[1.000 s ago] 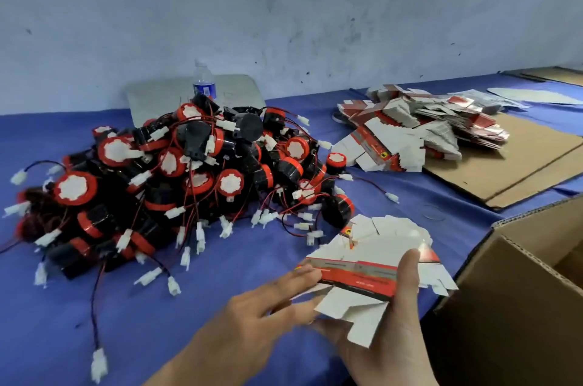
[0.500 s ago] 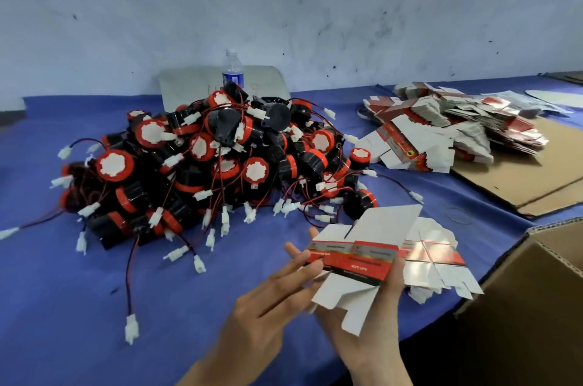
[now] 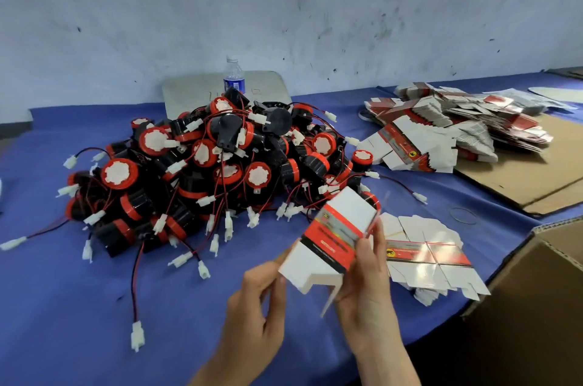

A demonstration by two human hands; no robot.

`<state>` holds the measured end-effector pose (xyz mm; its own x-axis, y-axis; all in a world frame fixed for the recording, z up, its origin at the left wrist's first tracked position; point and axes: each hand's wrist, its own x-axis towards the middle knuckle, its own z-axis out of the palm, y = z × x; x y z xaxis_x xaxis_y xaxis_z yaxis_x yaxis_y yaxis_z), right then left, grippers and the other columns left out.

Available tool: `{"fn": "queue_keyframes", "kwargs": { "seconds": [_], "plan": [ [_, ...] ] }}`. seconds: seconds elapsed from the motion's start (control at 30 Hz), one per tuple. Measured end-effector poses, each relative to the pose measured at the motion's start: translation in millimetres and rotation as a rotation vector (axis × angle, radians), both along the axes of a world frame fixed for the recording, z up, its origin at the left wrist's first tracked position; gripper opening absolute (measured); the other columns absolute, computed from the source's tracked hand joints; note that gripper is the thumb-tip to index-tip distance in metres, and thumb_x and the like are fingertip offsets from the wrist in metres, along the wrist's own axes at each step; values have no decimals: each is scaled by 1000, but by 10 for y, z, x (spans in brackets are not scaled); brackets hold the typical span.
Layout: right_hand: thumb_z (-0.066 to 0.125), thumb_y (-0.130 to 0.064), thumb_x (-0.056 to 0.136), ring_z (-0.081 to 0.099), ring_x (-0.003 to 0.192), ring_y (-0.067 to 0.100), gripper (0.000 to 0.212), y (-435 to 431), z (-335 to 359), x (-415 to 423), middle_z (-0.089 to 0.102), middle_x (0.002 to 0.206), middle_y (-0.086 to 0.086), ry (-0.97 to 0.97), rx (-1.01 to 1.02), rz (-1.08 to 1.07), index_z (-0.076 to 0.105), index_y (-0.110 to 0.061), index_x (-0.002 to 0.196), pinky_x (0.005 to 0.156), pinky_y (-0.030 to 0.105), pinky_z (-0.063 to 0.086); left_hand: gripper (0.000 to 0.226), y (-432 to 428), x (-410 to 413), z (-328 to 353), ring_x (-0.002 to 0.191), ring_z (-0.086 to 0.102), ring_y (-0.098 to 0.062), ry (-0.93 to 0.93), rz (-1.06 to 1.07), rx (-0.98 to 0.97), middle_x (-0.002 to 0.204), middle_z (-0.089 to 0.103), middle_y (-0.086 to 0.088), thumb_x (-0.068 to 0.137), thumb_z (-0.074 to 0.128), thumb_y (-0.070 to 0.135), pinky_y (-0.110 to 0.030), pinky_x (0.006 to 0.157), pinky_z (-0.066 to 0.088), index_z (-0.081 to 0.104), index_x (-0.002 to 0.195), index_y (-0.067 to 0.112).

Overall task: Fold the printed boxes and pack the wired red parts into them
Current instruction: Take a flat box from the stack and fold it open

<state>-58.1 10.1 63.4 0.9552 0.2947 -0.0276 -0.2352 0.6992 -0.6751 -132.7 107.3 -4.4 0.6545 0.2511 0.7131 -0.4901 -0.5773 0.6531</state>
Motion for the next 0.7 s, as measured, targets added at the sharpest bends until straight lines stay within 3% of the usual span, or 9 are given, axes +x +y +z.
{"fn": "queue_keyframes", "kwargs": {
  "seconds": [0.07, 0.13, 0.2, 0.3, 0.37, 0.5, 0.57, 0.63, 0.7],
  "plan": [
    [82, -14, 53, 72, 84, 24, 95, -140, -190, -36, 73, 105, 6, 37, -94, -93, 44, -36, 137, 60, 31, 57, 36, -28, -45, 118, 71, 60, 9, 26, -95, -380, 91, 72, -3, 90, 53, 34, -9, 69, 46, 44, 123, 47],
    [81, -17, 52, 73, 84, 23, 94, -226, -426, 39, 73, 102, 3, 4, -214, -151, 44, -39, 135, 60, 28, 57, 54, 5, -31, 152, 70, 67, -9, 129, -155, -753, 81, 73, -5, 71, 61, 32, -24, 69, 53, 51, 123, 44],
    [80, -15, 54, 72, 86, 20, 94, -164, -371, 43, 73, 101, -1, 11, -267, -153, 41, -45, 135, 60, 26, 57, 53, 106, 10, 212, 78, 70, -17, 181, -268, -860, 87, 73, -8, 72, 59, 41, -27, 66, 56, 54, 124, 36],
    [80, -14, 60, 72, 87, 19, 95, -234, -509, 93, 73, 98, -6, -10, -335, -89, 37, -48, 137, 61, 27, 58, 35, 269, 24, 298, 108, 65, -17, 281, -310, -717, 119, 67, 3, 86, 49, 36, -29, 72, 57, 64, 117, 40],
    [80, -15, 63, 72, 88, 22, 97, -224, -410, 76, 74, 100, -5, 52, -350, -39, 32, -45, 142, 64, 32, 59, 39, 371, 43, 365, 126, 53, -12, 349, -346, -512, 136, 55, 14, 84, 47, 37, -33, 85, 54, 64, 119, 39],
    [73, -36, 69, 72, 81, 12, 86, -219, -401, 107, 74, 98, -13, 157, -303, 164, 30, -43, 143, 56, 29, 56, 60, 378, 146, 512, 140, 33, -20, 417, -378, -318, 148, 29, 9, 62, 62, 78, -38, 109, 38, 58, 119, 58],
    [70, -45, 71, 70, 93, 19, 75, -168, -392, 68, 72, 109, -3, 164, -321, 246, 41, -37, 140, 66, 33, 56, 73, 315, 127, 491, 146, 19, -16, 424, -375, -213, 155, 20, 15, 60, 55, 89, -48, 116, 26, 43, 127, 65],
    [65, -39, 83, 67, 100, 29, 55, -111, -374, 3, 70, 114, 8, 211, -228, 313, 51, -27, 135, 78, 43, 56, 93, 272, 62, 432, 148, 4, -8, 376, -348, -13, 160, 4, 20, 64, 55, 85, -42, 115, 18, 19, 145, 55],
    [48, -22, 99, 71, 76, 27, 28, -103, -336, -81, 73, 93, 14, 201, -172, 365, 59, -12, 122, 63, 38, 60, 113, 293, 51, 401, 149, -2, -11, 325, -287, 162, 161, -2, 17, 60, 67, 77, -38, 113, 15, 8, 151, 44]
  ]
}}
